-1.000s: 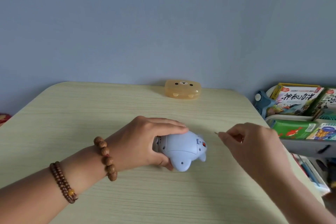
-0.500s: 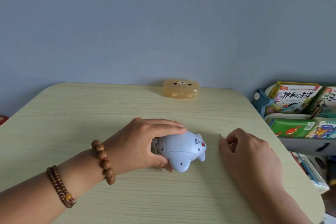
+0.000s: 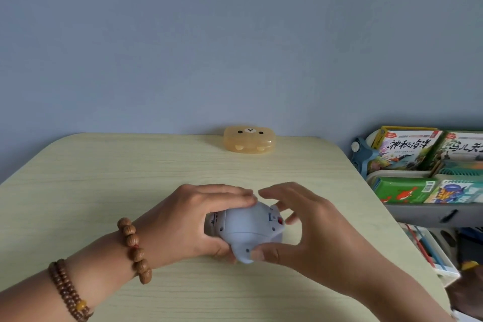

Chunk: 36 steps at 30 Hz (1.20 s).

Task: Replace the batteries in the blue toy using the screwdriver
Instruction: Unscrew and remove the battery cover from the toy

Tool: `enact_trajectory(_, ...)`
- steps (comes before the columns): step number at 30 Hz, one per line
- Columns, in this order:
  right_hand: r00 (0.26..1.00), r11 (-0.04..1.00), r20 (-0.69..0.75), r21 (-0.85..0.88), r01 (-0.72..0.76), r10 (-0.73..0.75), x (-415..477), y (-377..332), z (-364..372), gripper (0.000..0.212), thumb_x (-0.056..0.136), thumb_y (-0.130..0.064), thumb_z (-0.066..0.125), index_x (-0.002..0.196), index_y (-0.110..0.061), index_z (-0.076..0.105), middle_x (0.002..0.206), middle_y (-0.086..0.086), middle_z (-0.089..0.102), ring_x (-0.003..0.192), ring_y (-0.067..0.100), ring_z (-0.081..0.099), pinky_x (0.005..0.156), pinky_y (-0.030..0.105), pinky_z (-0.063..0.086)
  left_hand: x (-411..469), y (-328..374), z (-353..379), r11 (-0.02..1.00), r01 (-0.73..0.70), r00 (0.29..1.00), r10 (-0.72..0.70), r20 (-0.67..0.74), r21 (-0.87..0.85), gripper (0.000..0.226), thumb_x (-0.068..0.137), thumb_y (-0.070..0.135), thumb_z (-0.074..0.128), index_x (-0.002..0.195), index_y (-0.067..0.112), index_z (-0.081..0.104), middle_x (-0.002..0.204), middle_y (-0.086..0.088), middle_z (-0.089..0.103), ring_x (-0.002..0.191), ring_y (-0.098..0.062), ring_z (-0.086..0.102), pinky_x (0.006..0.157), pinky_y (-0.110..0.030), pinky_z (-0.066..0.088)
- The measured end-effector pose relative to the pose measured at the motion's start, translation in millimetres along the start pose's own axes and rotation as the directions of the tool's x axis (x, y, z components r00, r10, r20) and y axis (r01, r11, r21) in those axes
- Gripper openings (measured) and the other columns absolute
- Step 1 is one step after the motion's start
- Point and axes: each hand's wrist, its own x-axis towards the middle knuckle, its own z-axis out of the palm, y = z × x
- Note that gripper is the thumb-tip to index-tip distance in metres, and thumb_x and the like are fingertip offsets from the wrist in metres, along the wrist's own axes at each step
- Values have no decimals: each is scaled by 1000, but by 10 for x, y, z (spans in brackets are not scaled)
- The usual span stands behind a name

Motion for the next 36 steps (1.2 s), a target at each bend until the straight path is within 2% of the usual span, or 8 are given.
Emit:
enact_trajectory(7,1000,997,5,78,-19,19,45,10,32,68,56,-57,88,119,-45,62,105,-20,66,95,5,60,73,19,53,16,8,-8,1000,18,999,-18,26,18,84,59,28,90,135,41,58,142,33,50,131,13,47,109,-19,43)
enact_trajectory(10,999,996,8,83,-34,33,52,17,24,70,53,-60,88,116,-45,64,103,-21,67,94,5,60,73,18,53,64,82,-92,998,38,991,-43,123,43,90,55,55,91,137,40,56,144,33,46,133,15,41,112,-12,33)
enact_trajectory(13,999,996,-1,88,-34,34,60,18,24,66,50,-59,90,109,-45,65,99,-20,67,88,7,62,68,15,51,135,270,-181,991,132,971,-134,198,24,73,64,74,74,128,42,60,139,33,48,129,12,46,106,-17,41)
enact_trajectory(17,1000,995,-17,100,-16,17,56,-21,32,63,49,-53,93,105,-37,69,93,-13,69,80,11,63,62,14,50,224,625,-12,956,248,968,-251,-1,158,42,72,66,61,101,36,54,109,21,55,94,-1,59,81,-26,51)
enact_trajectory(21,999,995,-51,96,15,-11,50,-38,40,60,47,-54,83,103,-34,71,89,-14,69,80,10,64,59,9,46,300,839,190,900,384,922,-364,-130,207,36,73,55,66,88,33,41,94,14,47,80,-11,57,67,-27,45)
enact_trajectory(25,998,995,-58,90,29,-24,42,-42,45,62,47,-55,72,104,-31,71,90,-15,70,81,10,64,60,8,44,333,902,239,870,439,897,-410,-163,226,38,74,53,64,86,32,35,93,12,44,78,-13,57,64,-28,45)
enact_trajectory(34,998,1000,-53,20,18,-17,26,-72,35,48,54,-35,86,99,-32,69,84,-19,65,81,5,61,62,8,43,419,984,298,828,466,884,-426,-192,313,36,79,54,55,90,27,34,93,10,43,75,-20,55,63,-33,44)
enact_trajectory(36,997,999,-65,35,31,-29,26,-97,36,46,51,-43,83,94,-35,66,82,-19,65,78,3,61,60,8,42,434,973,298,824,478,878,-442,-182,305,37,78,55,55,91,27,36,93,11,48,76,-20,54,63,-33,42)
